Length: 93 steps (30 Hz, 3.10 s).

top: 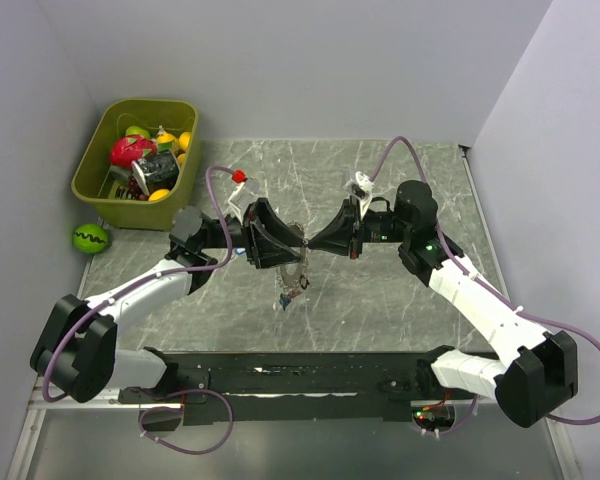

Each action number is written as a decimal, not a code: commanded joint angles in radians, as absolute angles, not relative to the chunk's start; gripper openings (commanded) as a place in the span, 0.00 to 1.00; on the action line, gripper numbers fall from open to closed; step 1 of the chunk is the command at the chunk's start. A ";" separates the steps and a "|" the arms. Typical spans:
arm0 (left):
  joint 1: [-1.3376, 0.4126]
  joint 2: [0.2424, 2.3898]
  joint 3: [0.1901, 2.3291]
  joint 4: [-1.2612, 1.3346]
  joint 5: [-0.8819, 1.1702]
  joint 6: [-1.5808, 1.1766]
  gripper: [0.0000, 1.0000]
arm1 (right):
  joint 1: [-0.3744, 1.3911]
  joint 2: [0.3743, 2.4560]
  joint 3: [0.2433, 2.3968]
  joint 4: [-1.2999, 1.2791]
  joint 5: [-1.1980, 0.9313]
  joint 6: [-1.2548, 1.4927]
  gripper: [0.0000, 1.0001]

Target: Put the keys on the keyring

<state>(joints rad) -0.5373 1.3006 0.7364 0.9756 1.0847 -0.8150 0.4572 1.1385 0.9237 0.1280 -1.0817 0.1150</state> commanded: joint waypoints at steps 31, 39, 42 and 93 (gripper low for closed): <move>-0.552 1.216 0.815 0.592 0.943 -0.505 0.56 | 0.456 1.083 0.885 0.396 -1.062 0.282 0.00; -0.551 1.232 0.802 0.604 0.939 -0.515 0.51 | 0.456 1.081 0.887 0.414 -1.068 0.296 0.00; -0.546 1.233 0.798 0.603 0.925 -0.514 0.59 | 0.454 1.077 0.887 0.416 -1.069 0.298 0.00; -0.525 1.275 0.732 1.037 1.005 -0.781 0.56 | 0.454 1.095 0.858 0.518 -1.086 0.368 0.00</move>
<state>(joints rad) -0.5087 1.2697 0.7067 0.9840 0.9974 -0.7822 0.4492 1.0973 0.8577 0.4179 -1.0683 0.3515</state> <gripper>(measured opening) 0.574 0.008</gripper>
